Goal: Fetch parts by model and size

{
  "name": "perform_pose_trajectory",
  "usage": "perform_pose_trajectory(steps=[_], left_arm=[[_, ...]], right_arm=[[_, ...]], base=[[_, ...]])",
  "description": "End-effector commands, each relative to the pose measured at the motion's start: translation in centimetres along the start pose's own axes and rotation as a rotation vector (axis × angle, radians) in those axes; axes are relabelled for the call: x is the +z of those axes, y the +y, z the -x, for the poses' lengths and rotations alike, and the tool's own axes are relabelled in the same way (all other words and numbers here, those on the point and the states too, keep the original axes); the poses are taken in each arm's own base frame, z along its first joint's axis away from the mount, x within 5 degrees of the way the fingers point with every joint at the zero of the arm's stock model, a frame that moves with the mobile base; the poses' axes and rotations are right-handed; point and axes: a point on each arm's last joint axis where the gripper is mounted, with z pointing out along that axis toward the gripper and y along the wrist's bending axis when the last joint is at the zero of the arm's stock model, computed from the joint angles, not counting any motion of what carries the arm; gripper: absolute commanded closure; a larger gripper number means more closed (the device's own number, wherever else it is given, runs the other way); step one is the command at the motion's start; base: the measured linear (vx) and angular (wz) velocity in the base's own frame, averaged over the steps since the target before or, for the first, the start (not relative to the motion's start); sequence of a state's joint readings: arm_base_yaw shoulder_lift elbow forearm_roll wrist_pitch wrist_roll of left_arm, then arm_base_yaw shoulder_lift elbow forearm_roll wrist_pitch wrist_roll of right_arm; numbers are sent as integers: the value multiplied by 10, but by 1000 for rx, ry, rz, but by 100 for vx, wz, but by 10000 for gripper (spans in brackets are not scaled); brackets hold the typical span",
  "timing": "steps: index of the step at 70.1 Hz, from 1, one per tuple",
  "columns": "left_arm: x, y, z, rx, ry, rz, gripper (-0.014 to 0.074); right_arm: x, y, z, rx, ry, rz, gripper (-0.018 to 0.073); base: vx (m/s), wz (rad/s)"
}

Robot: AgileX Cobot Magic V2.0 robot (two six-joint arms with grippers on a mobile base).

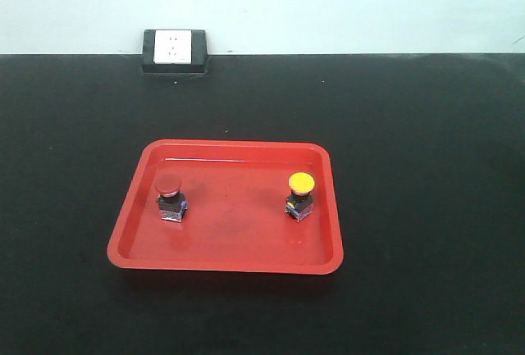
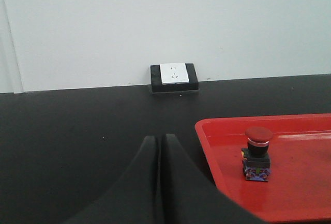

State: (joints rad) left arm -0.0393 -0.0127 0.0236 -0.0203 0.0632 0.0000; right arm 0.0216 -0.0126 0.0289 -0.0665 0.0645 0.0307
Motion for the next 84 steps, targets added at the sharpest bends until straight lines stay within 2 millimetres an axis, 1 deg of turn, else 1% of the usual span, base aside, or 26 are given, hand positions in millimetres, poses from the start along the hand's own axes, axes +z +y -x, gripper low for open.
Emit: perform_pose_trajectory(steps=[1, 84], left_arm=[[-2, 0, 11, -13, -96, 0, 603], [-2, 0, 11, -13, -96, 0, 603]], right_arm=[[-1, 0, 5, -7, -80, -4, 569], [-1, 0, 5, -7, -80, -4, 569]], base=[[0, 0], [0, 0]])
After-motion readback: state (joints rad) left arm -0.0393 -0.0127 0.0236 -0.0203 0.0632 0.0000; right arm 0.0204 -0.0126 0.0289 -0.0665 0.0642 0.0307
